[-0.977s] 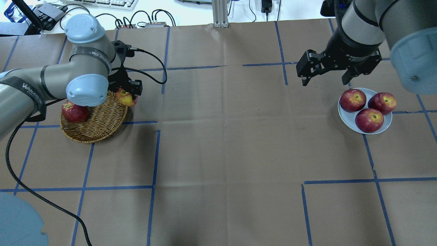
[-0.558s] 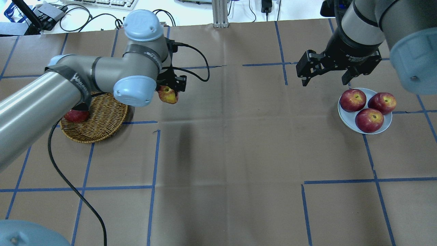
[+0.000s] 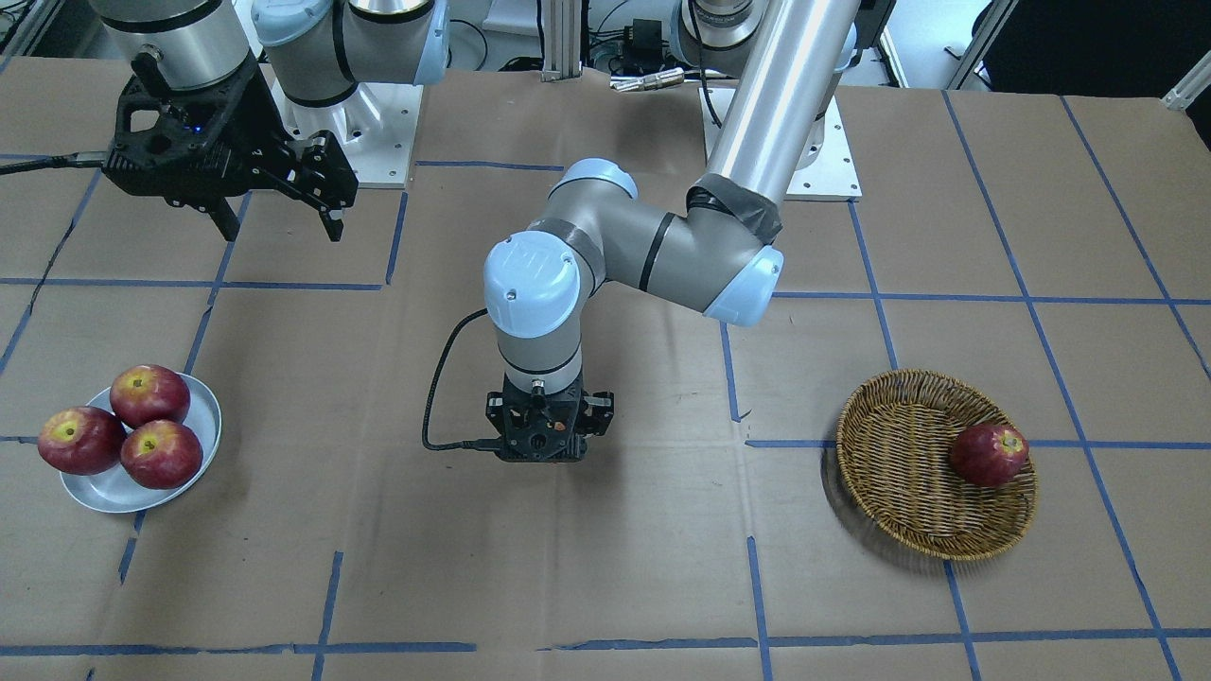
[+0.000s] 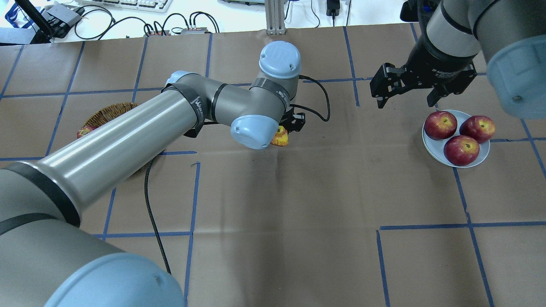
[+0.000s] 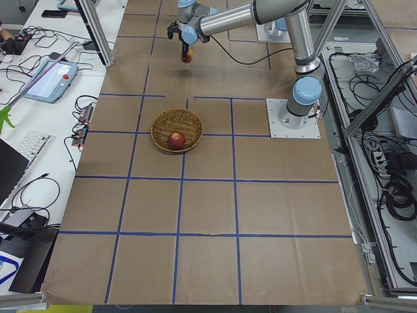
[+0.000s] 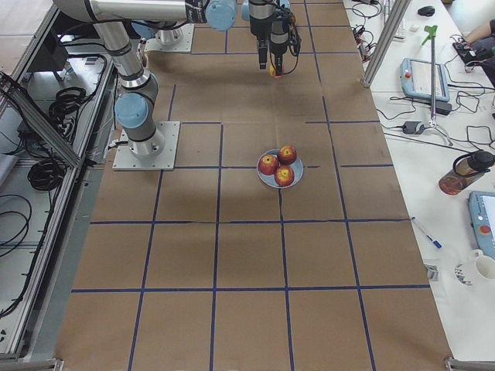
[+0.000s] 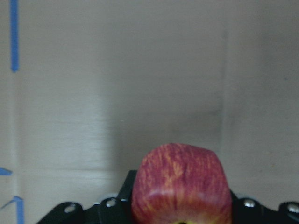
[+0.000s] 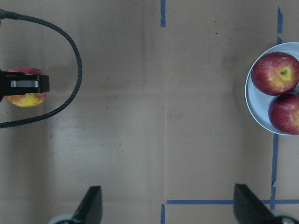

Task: Transfer apple from basket to plate
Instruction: 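Lift the red-yellow apple with the left gripper toward the table center, then lower the apple onto the table center and open the left gripper, then retract the left gripper to the basket while the right gripper reaches over the apple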

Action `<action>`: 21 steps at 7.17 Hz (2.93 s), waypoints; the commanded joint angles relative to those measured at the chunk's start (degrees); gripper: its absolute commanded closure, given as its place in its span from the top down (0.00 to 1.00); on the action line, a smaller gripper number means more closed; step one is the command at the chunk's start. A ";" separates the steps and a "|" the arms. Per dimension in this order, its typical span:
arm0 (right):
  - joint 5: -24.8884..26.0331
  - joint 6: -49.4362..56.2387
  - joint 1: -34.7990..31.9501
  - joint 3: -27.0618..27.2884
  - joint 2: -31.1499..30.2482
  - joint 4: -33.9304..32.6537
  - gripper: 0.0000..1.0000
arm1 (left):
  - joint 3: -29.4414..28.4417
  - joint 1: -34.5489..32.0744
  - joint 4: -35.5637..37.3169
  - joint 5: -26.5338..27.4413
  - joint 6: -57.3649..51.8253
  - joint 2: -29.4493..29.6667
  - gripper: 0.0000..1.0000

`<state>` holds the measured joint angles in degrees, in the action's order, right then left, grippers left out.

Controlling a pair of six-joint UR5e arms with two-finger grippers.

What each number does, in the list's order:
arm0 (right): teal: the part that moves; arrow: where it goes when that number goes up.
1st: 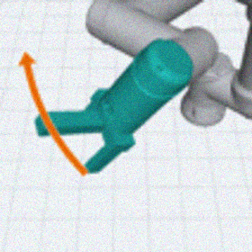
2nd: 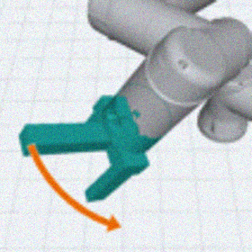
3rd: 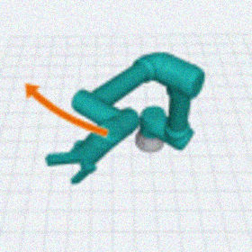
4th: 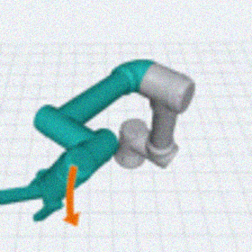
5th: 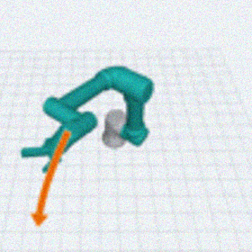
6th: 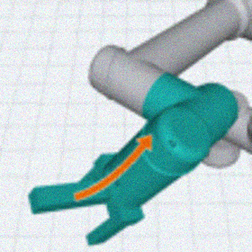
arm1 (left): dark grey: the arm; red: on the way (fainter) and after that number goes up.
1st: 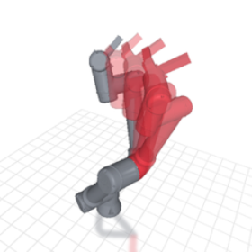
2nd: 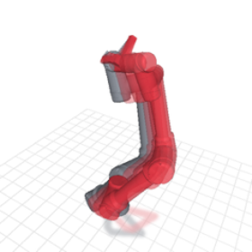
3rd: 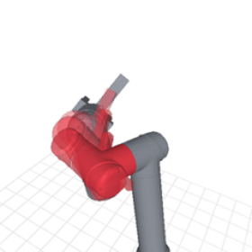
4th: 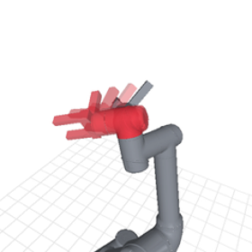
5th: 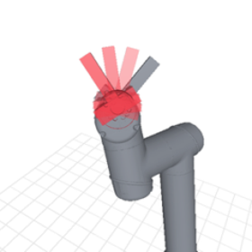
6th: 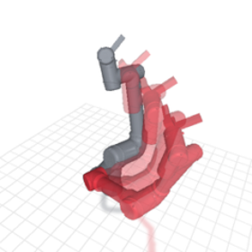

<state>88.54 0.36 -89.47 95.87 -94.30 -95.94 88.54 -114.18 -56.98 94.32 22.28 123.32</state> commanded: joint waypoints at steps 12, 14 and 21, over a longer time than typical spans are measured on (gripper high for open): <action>0.49 0.08 -0.09 0.10 -0.09 0.14 1.00 | -1.35 3.68 -7.85 -1.25 -7.30 -7.71 0.98; 0.49 0.08 -0.09 0.10 -0.09 0.22 1.00 | -0.74 7.56 -18.47 -1.42 -12.84 -17.10 0.99; 0.93 -6.65 -4.19 -2.60 3.58 -0.91 1.00 | 1.38 22.51 -38.99 -2.65 -25.62 -36.30 0.99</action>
<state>89.31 -2.51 -91.15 94.87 -93.11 -96.26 90.26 -92.25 -94.41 91.55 -3.14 87.99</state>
